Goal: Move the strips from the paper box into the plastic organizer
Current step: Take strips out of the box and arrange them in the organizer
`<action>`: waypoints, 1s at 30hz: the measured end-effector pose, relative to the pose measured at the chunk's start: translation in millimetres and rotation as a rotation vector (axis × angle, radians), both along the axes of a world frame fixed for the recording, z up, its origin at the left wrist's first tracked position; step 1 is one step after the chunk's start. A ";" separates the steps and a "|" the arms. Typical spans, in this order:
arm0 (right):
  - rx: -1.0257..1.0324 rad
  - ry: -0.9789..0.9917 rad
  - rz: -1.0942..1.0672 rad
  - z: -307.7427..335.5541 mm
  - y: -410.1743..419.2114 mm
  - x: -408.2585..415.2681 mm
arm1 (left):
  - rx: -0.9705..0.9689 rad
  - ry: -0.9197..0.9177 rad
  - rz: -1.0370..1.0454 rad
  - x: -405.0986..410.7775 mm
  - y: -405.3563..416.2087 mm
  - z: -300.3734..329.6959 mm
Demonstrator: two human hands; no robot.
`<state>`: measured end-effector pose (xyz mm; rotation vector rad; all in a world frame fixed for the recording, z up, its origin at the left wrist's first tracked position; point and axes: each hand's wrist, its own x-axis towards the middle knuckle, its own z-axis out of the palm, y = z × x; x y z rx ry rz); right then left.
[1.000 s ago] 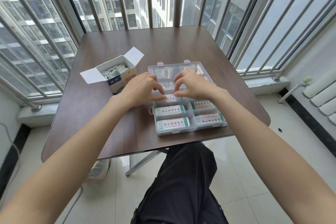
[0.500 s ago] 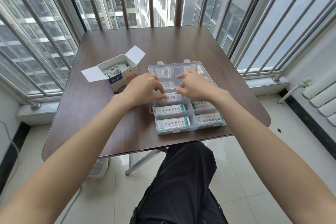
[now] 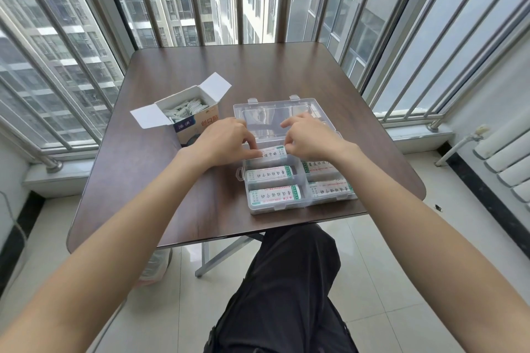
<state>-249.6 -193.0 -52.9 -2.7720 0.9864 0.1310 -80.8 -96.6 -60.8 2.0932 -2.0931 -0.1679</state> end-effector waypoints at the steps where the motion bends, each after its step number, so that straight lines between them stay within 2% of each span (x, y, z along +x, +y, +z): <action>1: 0.016 -0.007 -0.008 -0.8 -0.6 0.1 | 0.006 -0.011 0.000 -0.2 0.4 0.3; 6: 0.025 -0.125 -0.030 7.7 -2.5 -6.4 | 0.016 -0.018 0.023 -0.8 3.7 2.5; 10: 0.038 -0.256 -0.053 17.6 -3.6 -17.5 | -0.072 0.008 0.011 -0.7 16.3 9.8; 12: 0.090 -0.400 -0.037 24.8 -0.3 -18.3 | -0.202 0.047 -0.013 1.6 29.7 16.9; 15: 0.165 -0.615 0.062 39.1 13.8 -4.2 | -0.503 0.116 0.008 13.5 57.0 28.3; 18: 0.186 -0.689 0.173 47.7 24.7 25.6 | -0.658 0.144 0.126 36.9 75.6 32.7; 20: 0.165 -0.663 0.227 52.4 29.6 53.5 | -0.612 0.125 0.229 59.2 85.1 31.5; 22: 0.134 -0.620 0.270 58.1 33.8 81.0 | -0.467 0.142 0.326 78.8 93.1 27.1; 25: 0.024 -0.424 0.306 63.6 34.9 118.6 | -0.291 0.248 0.459 91.0 95.6 19.2; 27: -0.087 -0.242 0.297 64.4 32.3 139.0 | -0.269 0.279 0.501 89.9 88.7 14.6; 30: -0.124 -0.064 0.314 65.0 33.4 162.0 | -0.280 0.293 0.528 88.4 80.3 11.4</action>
